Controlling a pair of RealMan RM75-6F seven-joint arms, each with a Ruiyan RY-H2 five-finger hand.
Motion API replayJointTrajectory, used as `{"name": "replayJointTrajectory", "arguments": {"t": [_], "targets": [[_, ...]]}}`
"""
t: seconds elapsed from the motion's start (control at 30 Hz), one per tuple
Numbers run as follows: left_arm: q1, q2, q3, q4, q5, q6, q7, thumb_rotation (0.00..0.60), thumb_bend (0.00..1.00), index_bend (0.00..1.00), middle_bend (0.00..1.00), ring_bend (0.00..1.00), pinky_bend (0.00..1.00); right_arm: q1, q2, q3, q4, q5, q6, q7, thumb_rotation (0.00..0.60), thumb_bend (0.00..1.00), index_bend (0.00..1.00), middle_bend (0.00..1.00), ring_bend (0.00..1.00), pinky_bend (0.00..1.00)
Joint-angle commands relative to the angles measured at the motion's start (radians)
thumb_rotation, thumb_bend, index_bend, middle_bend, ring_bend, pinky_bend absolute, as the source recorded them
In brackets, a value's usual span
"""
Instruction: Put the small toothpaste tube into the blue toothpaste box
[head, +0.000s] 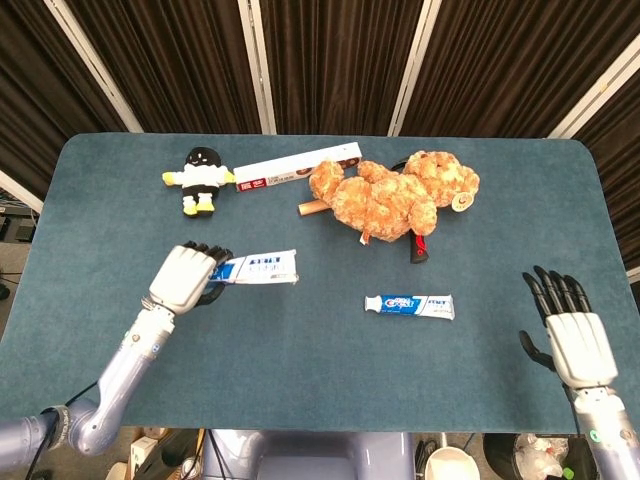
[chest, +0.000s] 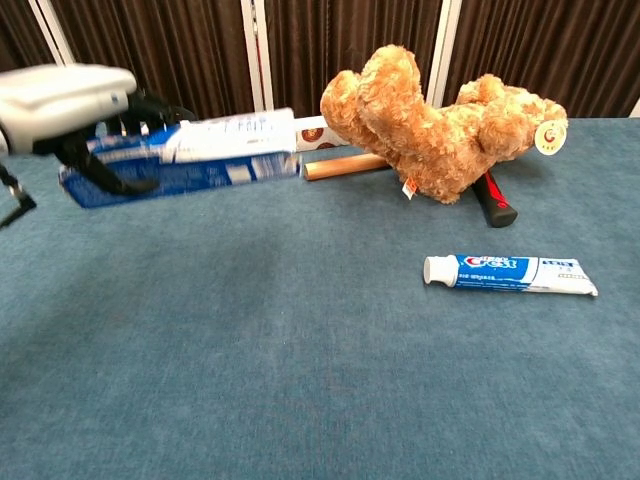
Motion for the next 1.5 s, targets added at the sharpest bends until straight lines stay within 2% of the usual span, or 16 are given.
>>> {"name": "replayJointTrajectory", "arguments": {"t": [0.03, 0.33, 0.73, 0.93, 1.17, 1.4, 1.5], "targets": [[-0.004, 0.032, -0.025, -0.024, 0.016, 0.013, -0.036, 0.600, 0.44, 0.38, 0.52, 0.47, 0.44, 0.077, -0.005, 0.037, -0.052, 0.076, -0.109, -0.078, 0.600, 0.36, 0.07, 0.19, 0.18, 0.16], [-0.008, 0.112, -0.062, -0.046, 0.027, 0.012, -0.120, 0.600, 0.44, 0.38, 0.52, 0.47, 0.44, 0.192, -0.116, 0.077, -0.082, 0.243, -0.252, -0.243, 0.600, 0.36, 0.20, 0.34, 0.33, 0.24], [-0.021, 0.155, -0.065, -0.039, 0.049, -0.002, -0.171, 0.600, 0.44, 0.38, 0.51, 0.47, 0.44, 0.292, -0.269, 0.089, -0.058, 0.367, -0.318, -0.350, 0.600, 0.36, 0.20, 0.35, 0.33, 0.24], [-0.021, 0.159, -0.056, -0.028, 0.053, -0.004, -0.188, 0.600, 0.44, 0.38, 0.51, 0.47, 0.44, 0.326, -0.335, 0.080, -0.008, 0.399, -0.335, -0.375, 0.600, 0.36, 0.20, 0.35, 0.33, 0.24], [-0.020, 0.163, -0.042, -0.015, 0.063, -0.004, -0.211, 0.600, 0.44, 0.38, 0.51, 0.47, 0.44, 0.357, -0.414, 0.061, 0.102, 0.441, -0.352, -0.384, 0.600, 0.36, 0.20, 0.35, 0.33, 0.24], [-0.021, 0.167, -0.030, -0.008, 0.074, -0.004, -0.224, 0.600, 0.44, 0.38, 0.51, 0.47, 0.44, 0.367, -0.454, 0.039, 0.188, 0.442, -0.359, -0.364, 0.600, 0.36, 0.20, 0.35, 0.33, 0.24], [-0.021, 0.168, -0.028, -0.006, 0.076, -0.003, -0.229, 0.600, 0.44, 0.38, 0.51, 0.47, 0.44, 0.367, -0.460, 0.033, 0.205, 0.438, -0.357, -0.355, 0.600, 0.36, 0.24, 0.37, 0.35, 0.24]]}}
